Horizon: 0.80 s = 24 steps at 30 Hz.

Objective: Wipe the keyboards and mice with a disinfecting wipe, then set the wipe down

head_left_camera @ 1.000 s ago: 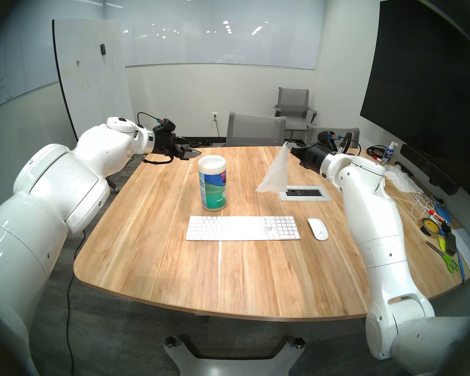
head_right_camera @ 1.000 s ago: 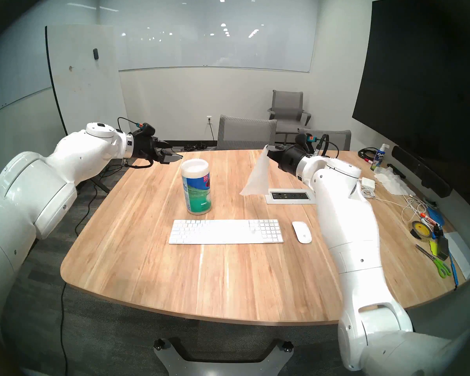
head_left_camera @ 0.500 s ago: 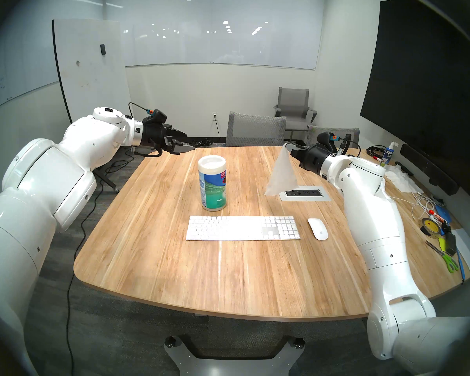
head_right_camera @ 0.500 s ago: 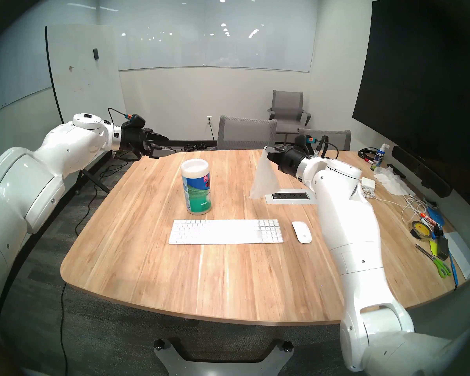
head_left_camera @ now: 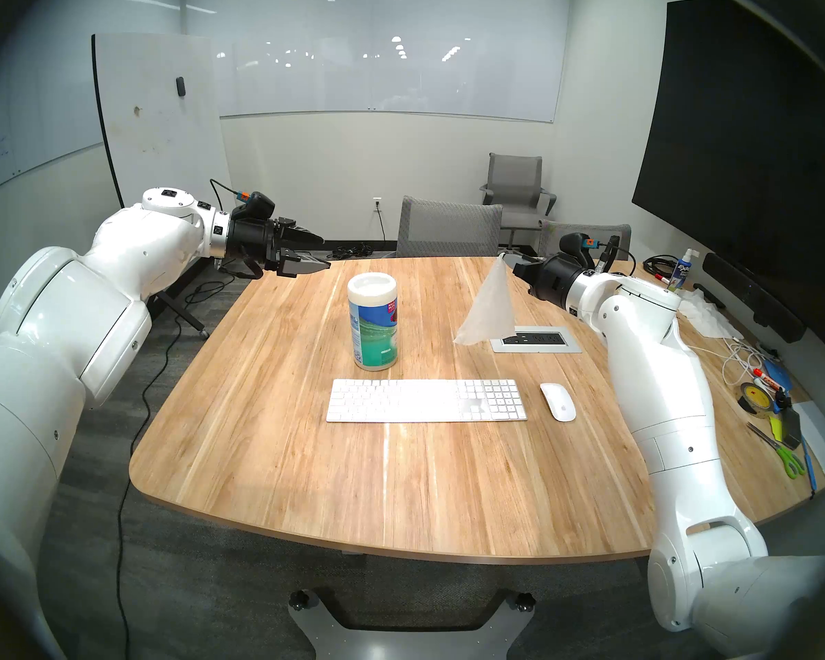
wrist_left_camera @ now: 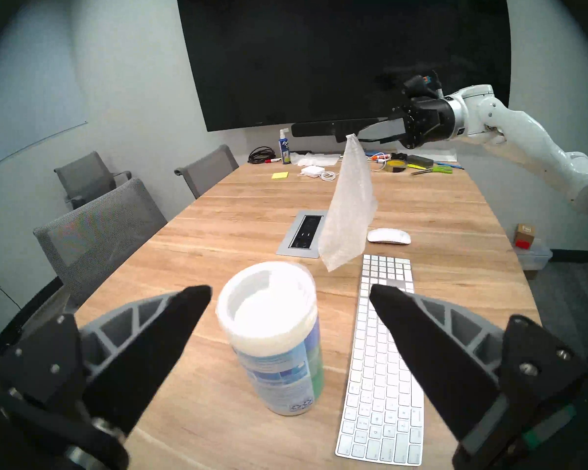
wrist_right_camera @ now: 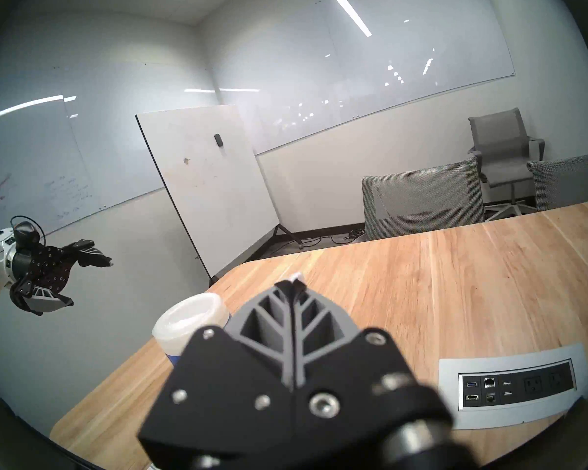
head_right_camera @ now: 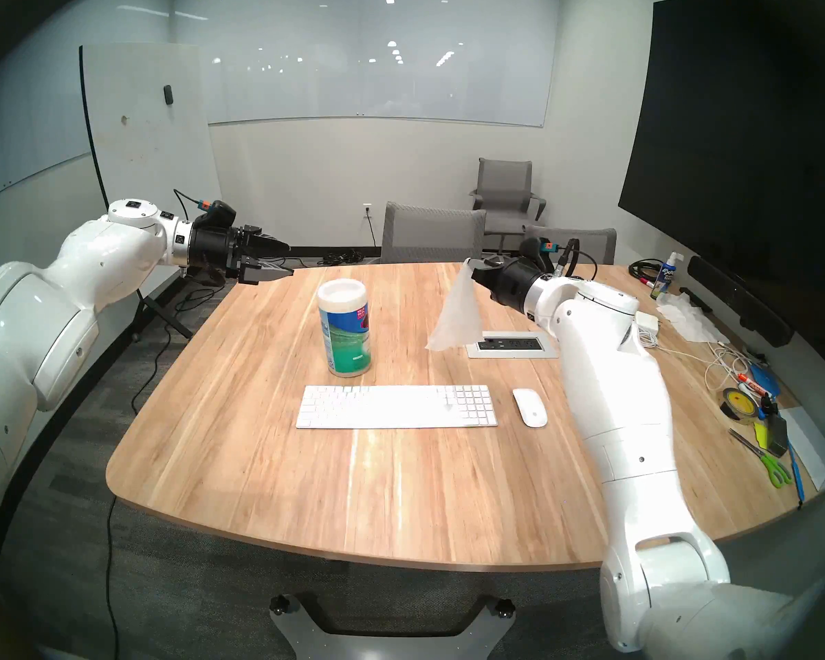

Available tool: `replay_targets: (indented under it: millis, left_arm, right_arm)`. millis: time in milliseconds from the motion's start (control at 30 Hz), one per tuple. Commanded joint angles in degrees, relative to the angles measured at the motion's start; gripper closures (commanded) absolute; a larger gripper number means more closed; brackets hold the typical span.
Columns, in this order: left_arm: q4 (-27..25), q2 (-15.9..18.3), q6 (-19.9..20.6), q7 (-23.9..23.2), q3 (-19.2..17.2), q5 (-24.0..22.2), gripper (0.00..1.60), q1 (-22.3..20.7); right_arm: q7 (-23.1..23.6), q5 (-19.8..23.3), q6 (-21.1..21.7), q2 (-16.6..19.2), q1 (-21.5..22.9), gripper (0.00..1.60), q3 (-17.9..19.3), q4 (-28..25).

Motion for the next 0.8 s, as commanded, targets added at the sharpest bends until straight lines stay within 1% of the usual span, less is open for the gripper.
replay_targets:
  millis: [0,100,167,233,433,500,567,633,733,767]
  left_arm:
    - [-3.08,0.58,0.9,-0.12,-0.24,-1.98,0.0,0.74]
    - [-4.7,1.37,2.05,-0.12,0.88,-1.89,0.0,1.31]
    - [-5.14,1.61,2.22,-0.12,0.96,-2.2,0.0,1.57]
    - [-6.61,2.42,3.91,-0.12,0.94,-3.75,0.0,2.25]
    - [-9.14,4.11,5.82,-0.12,1.68,-5.33,0.0,2.76]
    - [-10.71,4.98,6.63,-0.12,2.42,-5.57,0.0,2.99]
    - [-13.47,6.5,7.59,-0.12,3.97,-5.85,0.0,3.64]
    - [-14.44,7.03,7.92,-0.12,4.46,-6.19,0.0,3.94]
    - [-17.81,8.82,9.26,-0.12,6.72,-7.1,0.0,5.04]
    - [-19.05,9.51,9.87,-0.12,8.0,-7.47,0.0,5.54]
  right_arm:
    - [0.81,0.48,0.1,0.48,0.64,1.6,0.52,-0.65]
    - [0.99,0.58,0.14,0.52,0.61,1.6,0.69,-0.52]
    - [1.06,0.57,0.12,0.53,0.63,1.6,0.71,-0.43]
    - [1.1,0.58,0.23,0.56,0.66,1.6,0.79,-0.34]
    - [1.21,0.6,0.3,0.61,0.8,1.6,0.95,-0.29]
    - [1.23,0.6,0.35,0.61,0.85,1.6,1.0,-0.34]
    - [1.25,0.58,0.36,0.55,1.01,1.6,0.99,-0.21]
    - [1.25,0.57,0.36,0.52,1.05,1.6,0.99,-0.17]
    - [1.18,0.59,0.54,0.4,1.18,1.6,0.96,-0.27]
    - [1.16,0.6,0.6,0.36,1.23,1.6,0.95,-0.27]
